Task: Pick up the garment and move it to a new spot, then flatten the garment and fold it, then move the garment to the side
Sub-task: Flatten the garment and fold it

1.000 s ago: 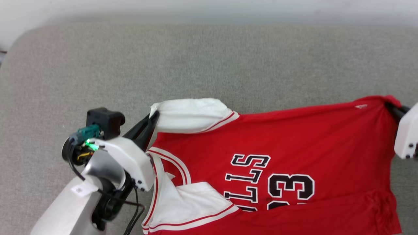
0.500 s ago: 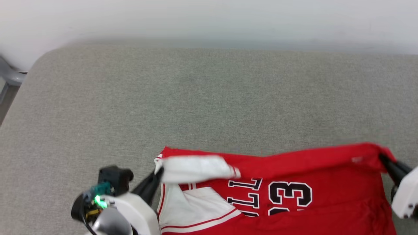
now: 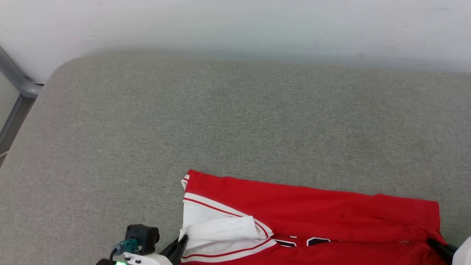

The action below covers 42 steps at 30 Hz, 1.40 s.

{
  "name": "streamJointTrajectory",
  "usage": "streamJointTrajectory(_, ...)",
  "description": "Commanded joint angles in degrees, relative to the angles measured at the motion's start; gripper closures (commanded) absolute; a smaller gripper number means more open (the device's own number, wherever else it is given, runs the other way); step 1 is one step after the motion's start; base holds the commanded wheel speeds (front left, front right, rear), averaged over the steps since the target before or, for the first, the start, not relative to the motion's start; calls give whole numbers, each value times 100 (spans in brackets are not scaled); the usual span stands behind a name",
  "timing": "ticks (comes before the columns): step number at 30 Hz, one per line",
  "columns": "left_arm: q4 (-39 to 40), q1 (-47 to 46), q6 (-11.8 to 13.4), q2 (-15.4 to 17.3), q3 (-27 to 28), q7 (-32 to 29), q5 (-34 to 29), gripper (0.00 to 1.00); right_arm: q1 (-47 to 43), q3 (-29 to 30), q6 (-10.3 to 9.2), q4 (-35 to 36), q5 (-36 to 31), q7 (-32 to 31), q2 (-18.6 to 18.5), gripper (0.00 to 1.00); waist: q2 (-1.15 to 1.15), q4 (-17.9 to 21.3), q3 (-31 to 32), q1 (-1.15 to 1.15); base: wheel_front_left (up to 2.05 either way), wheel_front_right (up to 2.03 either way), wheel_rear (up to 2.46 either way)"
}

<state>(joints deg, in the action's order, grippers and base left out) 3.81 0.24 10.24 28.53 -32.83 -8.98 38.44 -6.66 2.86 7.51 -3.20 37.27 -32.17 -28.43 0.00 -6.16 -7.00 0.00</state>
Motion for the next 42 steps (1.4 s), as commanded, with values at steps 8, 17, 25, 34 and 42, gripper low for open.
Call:
streamJointTrajectory(8,-882,-116,-254,-289,-224,268,-44,0,-110,-244,-5,-435,-139,20,-60,0,0,-48,-28,0,0,0,0)
streamJointTrajectory(17,-1303,-337,-312,-392,-184,675,-129,0,29,-305,-5,-182,80,103,-96,0,0,-39,183,0,0,0,0)
streamJointTrajectory(25,-769,-514,-77,-291,150,1203,-278,0,-42,174,-5,693,51,-487,68,0,0,-40,356,0,0,0,0)
streamJointTrajectory(34,-607,-636,113,-371,622,2314,-679,0,-36,1019,-5,1214,-697,-1335,855,0,0,-59,275,0,0,0,0)
streamJointTrajectory(42,-234,-455,4,-775,1423,2423,-1303,0,60,1497,-5,1043,-1404,-1733,1414,0,0,-94,66,0,0,0,0)
